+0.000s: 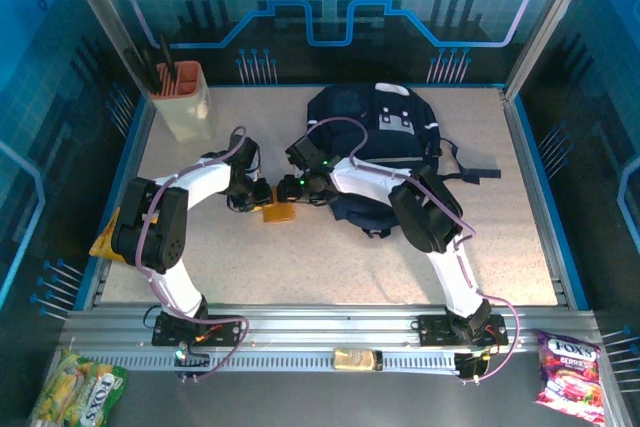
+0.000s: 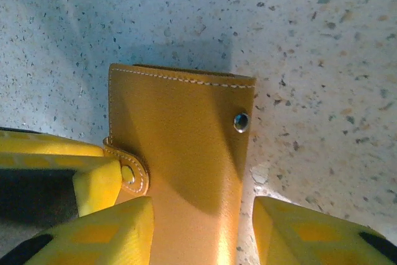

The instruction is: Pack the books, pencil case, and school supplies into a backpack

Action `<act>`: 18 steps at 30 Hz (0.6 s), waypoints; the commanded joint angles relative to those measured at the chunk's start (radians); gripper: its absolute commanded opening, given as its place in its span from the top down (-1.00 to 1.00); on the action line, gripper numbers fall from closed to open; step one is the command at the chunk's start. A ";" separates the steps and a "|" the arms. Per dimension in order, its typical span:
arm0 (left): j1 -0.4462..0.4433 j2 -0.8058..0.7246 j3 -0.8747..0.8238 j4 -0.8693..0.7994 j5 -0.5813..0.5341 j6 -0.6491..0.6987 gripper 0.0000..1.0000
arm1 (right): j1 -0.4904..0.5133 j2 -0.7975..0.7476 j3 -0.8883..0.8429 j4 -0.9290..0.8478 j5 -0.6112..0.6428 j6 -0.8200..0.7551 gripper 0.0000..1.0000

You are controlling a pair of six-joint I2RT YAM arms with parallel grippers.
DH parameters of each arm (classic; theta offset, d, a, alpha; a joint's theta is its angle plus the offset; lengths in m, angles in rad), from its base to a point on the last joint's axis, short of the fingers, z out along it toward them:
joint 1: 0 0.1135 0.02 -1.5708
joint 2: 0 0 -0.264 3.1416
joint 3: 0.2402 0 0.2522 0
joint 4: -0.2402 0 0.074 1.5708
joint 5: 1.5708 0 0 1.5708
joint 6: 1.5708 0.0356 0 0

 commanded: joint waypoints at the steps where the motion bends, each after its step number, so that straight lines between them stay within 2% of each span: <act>1: 0.000 0.019 -0.022 -0.017 0.014 -0.012 0.46 | 0.012 0.038 0.049 -0.062 -0.021 -0.021 0.09; 8: 0.001 0.032 -0.023 -0.010 0.019 -0.013 0.47 | 0.009 0.075 0.081 -0.063 -0.102 -0.027 0.13; 11: 0.004 0.047 -0.029 -0.001 0.010 -0.016 0.49 | 0.004 0.066 0.061 0.001 -0.179 -0.016 0.15; 15: 0.014 0.056 -0.038 0.012 0.014 -0.024 0.53 | 0.000 0.026 0.025 0.054 -0.206 -0.007 0.27; 18: 0.016 0.041 -0.035 0.013 0.024 -0.026 0.53 | -0.003 -0.009 0.002 0.063 -0.184 -0.008 0.52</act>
